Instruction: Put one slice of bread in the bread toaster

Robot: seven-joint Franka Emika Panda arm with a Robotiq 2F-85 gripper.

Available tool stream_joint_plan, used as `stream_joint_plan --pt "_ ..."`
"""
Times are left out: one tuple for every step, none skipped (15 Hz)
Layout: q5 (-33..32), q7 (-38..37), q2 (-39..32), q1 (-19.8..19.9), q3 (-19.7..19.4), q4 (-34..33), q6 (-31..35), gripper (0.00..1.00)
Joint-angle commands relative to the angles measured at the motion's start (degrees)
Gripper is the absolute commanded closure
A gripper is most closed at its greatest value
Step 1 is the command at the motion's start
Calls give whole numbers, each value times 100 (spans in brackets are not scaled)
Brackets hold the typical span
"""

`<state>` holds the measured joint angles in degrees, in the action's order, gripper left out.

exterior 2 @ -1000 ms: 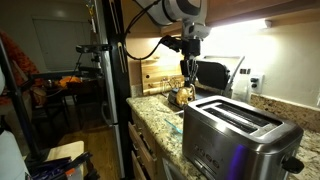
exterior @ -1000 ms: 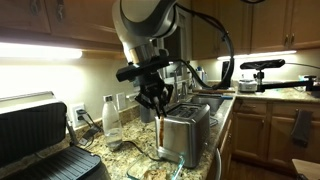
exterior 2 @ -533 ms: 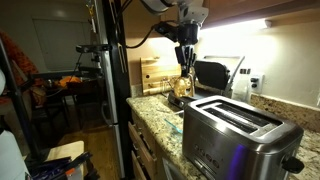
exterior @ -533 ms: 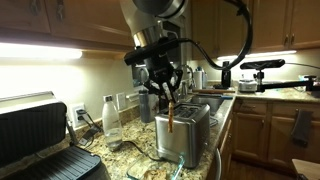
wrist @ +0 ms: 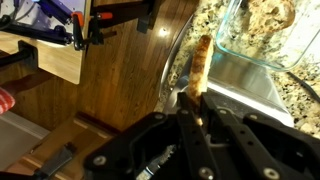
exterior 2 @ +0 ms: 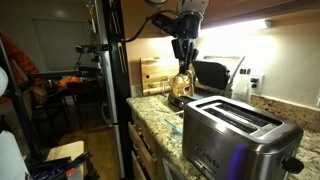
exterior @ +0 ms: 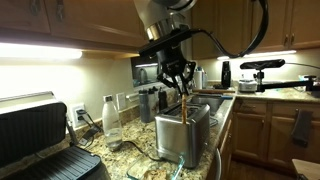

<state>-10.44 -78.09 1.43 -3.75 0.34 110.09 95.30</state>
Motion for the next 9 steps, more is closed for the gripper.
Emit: stream_joint_plan --pt "-52 -161 339 196 -9 417 -66 94" --pt "-50 -152 334 244 -21 447 -68 94" --pt "-45 -137 326 297 -40 472 -61 94" --pt "-40 -128 321 343 -59 489 -70 94" --pt "-43 -121 320 383 -79 504 -72 94" --pt "-46 -110 328 425 -105 512 -85 94" --pt "-51 -103 333 455 -131 506 -101 94" --pt "-61 -99 343 490 -158 490 -121 94" --pt "-66 -94 353 521 -185 469 -146 94"
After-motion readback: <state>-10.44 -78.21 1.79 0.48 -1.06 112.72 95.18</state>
